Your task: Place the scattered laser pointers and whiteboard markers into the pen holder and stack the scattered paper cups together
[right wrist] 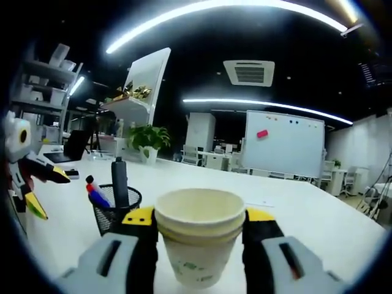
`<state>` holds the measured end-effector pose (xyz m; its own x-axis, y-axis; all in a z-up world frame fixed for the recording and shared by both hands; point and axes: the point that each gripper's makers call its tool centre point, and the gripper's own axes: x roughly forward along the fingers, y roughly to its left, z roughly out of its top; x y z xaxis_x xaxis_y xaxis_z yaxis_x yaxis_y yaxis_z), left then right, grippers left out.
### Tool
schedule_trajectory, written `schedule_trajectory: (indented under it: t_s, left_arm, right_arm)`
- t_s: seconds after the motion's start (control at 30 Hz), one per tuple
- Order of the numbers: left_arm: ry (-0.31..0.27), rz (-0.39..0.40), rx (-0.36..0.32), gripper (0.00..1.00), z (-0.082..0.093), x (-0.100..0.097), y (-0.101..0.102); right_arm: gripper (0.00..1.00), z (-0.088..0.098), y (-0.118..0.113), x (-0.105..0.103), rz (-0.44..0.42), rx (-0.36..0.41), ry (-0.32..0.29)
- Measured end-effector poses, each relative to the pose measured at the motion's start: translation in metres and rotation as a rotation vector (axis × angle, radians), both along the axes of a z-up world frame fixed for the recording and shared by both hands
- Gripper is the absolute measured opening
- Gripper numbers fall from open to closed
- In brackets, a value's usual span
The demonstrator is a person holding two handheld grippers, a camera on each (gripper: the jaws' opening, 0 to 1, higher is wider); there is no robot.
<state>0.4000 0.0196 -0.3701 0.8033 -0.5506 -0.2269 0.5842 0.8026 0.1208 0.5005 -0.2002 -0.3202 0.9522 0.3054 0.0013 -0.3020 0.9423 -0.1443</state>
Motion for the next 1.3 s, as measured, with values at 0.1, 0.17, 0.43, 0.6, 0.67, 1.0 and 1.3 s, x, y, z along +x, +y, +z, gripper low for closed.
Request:
schedule_trajectory:
  t_s: [0.1,0.17,0.43,0.6,0.67,1.0,1.3]
  left_arm:
    - [0.0,0.002,0.0,0.74,0.0,0.0,0.001]
    - [-0.001,0.003,0.0,0.74,0.0,0.0,0.001]
    - [-0.003,0.003,0.002,0.74,0.001,0.0,0.001]
    - [-0.002,0.002,0.004,0.74,0.001,0.001,0.001]
    - [-0.002,0.001,0.006,0.74,0.001,0.001,0.001]
    - [-0.004,-0.001,0.01,0.74,0.002,0.001,0.0]
    - [-0.004,-0.003,0.016,0.74,0.001,0.001,0.0]
  right_arm:
    - [0.55,0.001,0.0,0.0,-0.001,0.0,-0.005]
    - [0.55,0.002,0.0,0.0,-0.002,-0.001,-0.009]
    - [0.55,0.006,-0.003,0.001,-0.016,-0.004,-0.027]
    - [0.55,0.009,-0.006,0.002,-0.029,-0.003,-0.041]
    - [0.55,0.01,-0.006,0.001,-0.028,0.0,-0.04]
    - [0.55,0.01,-0.006,0.002,-0.028,0.019,-0.039]
    - [0.55,0.012,-0.008,0.003,-0.034,0.021,-0.045]
